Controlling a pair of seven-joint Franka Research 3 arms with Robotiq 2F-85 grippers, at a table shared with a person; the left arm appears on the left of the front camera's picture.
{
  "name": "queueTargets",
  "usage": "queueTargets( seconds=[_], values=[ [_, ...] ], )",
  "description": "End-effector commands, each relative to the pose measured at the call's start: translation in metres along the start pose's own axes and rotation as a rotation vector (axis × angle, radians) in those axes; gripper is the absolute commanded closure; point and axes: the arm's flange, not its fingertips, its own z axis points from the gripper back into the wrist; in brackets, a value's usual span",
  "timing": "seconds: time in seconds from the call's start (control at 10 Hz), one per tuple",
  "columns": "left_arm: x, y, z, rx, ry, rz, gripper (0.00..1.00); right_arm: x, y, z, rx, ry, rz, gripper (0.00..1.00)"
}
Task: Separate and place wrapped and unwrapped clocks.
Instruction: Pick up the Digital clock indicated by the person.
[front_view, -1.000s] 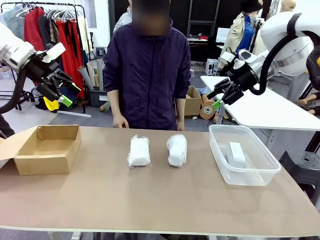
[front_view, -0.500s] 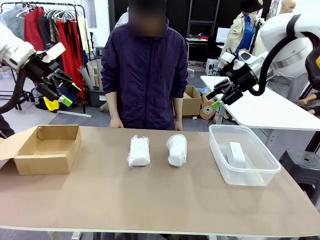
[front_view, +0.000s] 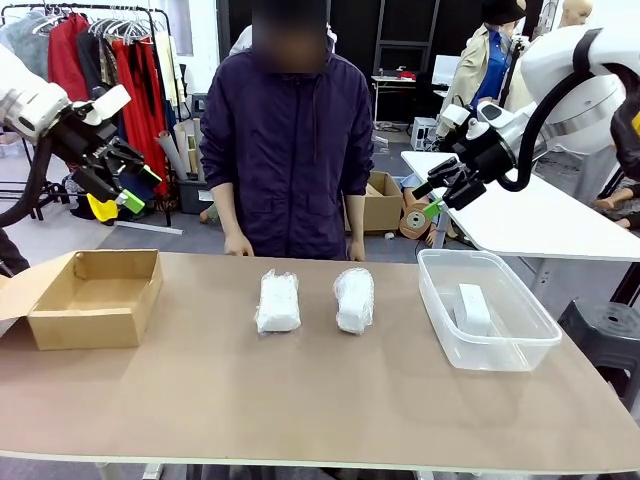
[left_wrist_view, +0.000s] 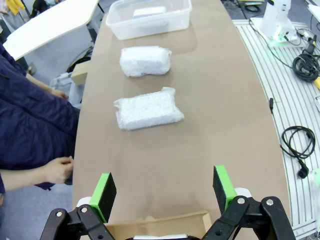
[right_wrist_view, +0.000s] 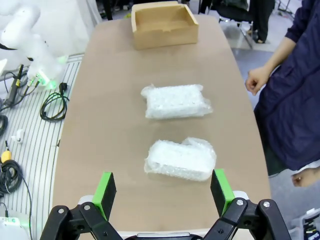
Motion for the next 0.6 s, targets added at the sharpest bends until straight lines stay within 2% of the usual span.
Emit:
queueTargets(
  seconds=[0.0, 0.5],
  values=[
    [0.0007, -0.0039, 0.0013, -0.002, 0.002, 0.002, 0.0, 0.0025, 0.0022, 0.0011, -0.001, 0.005, 0.005, 0.0],
    [0.0007, -0.0039, 0.0013, -0.002, 0.002, 0.002, 0.0, 0.0025, 0.0022, 0.0011, -0.001, 0.005, 0.005, 0.0]
  ],
)
